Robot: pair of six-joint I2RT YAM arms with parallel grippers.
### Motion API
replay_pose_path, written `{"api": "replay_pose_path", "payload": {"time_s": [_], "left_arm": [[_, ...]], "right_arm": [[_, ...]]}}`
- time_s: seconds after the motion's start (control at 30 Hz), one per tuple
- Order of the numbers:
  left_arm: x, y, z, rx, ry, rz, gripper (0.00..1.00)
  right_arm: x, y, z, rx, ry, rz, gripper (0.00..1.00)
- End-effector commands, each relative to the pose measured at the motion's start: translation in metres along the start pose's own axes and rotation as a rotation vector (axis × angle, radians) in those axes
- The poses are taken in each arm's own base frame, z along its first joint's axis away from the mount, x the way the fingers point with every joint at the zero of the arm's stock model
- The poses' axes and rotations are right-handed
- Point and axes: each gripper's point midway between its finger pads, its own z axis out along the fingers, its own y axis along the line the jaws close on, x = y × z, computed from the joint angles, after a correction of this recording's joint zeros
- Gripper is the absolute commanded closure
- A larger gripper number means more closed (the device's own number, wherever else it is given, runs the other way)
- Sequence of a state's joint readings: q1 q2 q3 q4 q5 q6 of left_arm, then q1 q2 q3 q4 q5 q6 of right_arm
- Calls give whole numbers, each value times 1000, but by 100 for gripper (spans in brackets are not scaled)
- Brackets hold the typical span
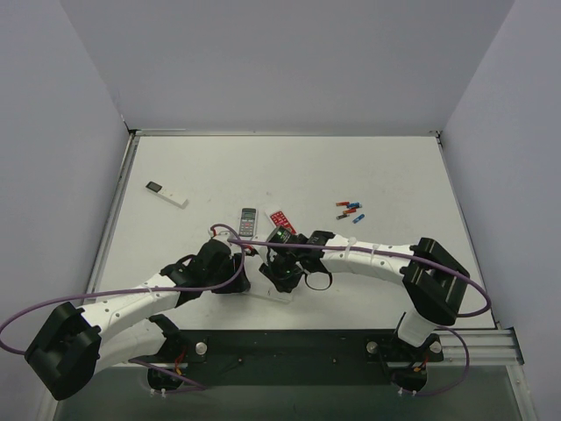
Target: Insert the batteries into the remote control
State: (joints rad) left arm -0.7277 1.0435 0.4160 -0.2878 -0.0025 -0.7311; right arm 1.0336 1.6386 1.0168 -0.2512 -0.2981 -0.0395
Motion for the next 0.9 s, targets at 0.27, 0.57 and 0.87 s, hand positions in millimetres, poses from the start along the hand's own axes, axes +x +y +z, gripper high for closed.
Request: {"api": "replay_pose_path", "payload": {"time_s": [0.27, 0.57, 0.87], "left_arm": [[-9, -10, -1, 40, -36, 7, 39], [-8, -10, -1, 38, -33, 5, 39], [-9, -11, -2, 43, -39, 2, 39]], "right_arm": [[4, 0, 10, -1, 43, -35, 83], [12, 9, 16, -32, 74, -44, 84], [10, 16, 12, -33, 87, -99, 84]]}}
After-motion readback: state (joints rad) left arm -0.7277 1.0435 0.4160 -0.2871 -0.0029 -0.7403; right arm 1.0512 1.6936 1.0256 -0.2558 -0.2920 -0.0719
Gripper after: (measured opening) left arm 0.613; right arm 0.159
